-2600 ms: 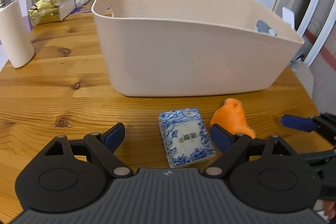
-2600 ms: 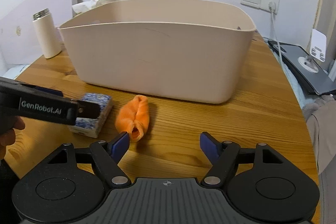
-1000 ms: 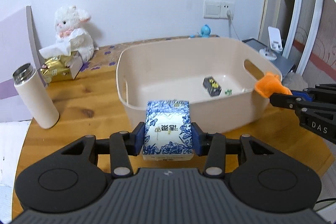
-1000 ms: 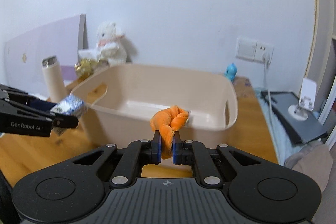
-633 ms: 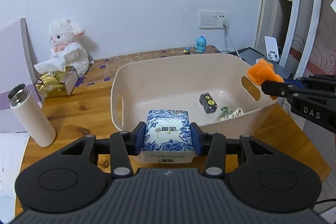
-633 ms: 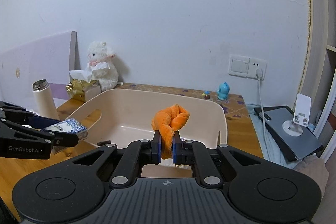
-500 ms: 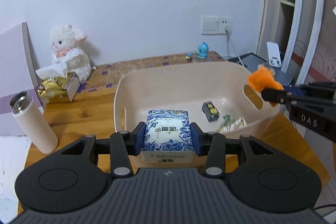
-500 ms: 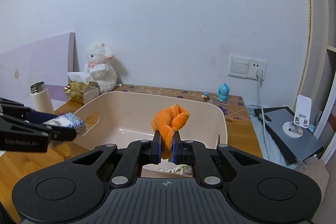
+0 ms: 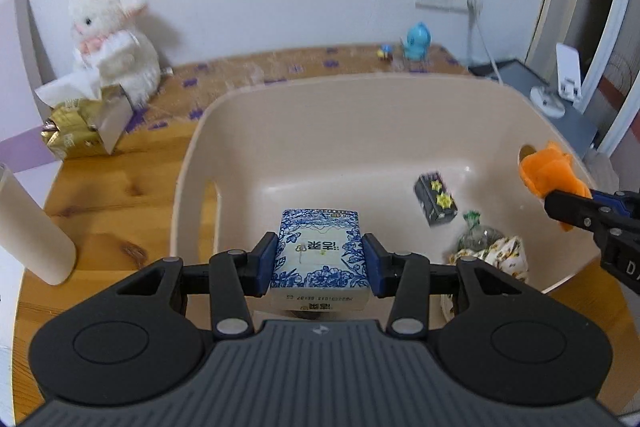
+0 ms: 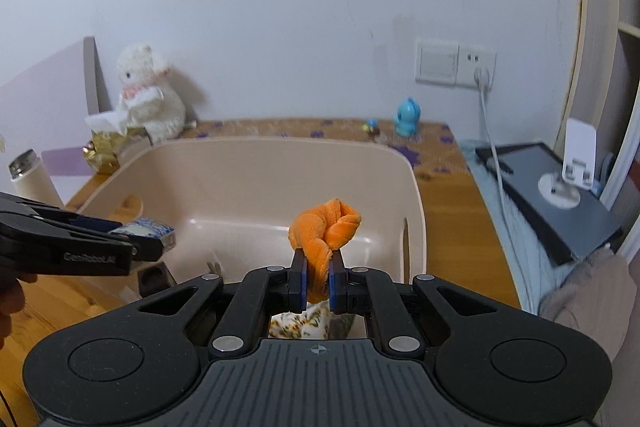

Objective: Organize objects
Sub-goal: 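Lower both held items into the bin and open both tools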

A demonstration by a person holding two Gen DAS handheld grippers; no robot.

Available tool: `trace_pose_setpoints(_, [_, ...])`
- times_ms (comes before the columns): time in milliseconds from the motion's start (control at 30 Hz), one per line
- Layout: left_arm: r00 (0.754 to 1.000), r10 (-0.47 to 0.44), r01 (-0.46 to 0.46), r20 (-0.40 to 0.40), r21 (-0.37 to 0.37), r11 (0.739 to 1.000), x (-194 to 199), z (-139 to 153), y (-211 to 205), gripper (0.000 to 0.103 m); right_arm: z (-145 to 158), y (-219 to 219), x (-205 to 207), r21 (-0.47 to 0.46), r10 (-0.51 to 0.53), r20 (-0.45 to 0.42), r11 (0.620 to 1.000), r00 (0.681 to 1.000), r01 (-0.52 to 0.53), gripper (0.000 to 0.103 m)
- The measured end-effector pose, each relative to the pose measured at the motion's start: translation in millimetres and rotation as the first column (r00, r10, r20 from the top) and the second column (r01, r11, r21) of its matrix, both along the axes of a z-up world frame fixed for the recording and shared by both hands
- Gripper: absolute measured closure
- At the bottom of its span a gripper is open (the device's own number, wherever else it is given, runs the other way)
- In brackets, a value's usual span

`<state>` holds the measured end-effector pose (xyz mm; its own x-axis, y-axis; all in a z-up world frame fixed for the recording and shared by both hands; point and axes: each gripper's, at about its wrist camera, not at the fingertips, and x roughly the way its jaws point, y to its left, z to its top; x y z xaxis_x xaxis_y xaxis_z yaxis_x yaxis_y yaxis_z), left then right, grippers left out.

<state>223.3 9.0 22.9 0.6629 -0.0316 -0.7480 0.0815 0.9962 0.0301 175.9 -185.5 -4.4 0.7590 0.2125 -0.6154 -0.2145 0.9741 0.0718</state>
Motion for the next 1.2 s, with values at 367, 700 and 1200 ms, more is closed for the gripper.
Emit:
trace_pose_setpoints(367, [1.000,0.017,-0.015,-0.020,0.055,0.998,-2,-1,-2,0.024,-2,4,-1,-0.024,0.002,-0.046,1.000,0.999,-0.003,0.059])
trace_pose_setpoints(700, [0.998,0.037,-0.042,0.059,0.083,0.996,-41,28,5,0.018,20,1,-31,-0.027,0.011,0.006,1.000,1.000,-0.011,0.026])
trace_pose_setpoints(1200, [0.996,0.036,-0.039,0.081,0.036,0.999,-118,49,13,0.018,34,-2,-90,-0.029,0.025,0.013,0.999,1.000,-0.025,0.012])
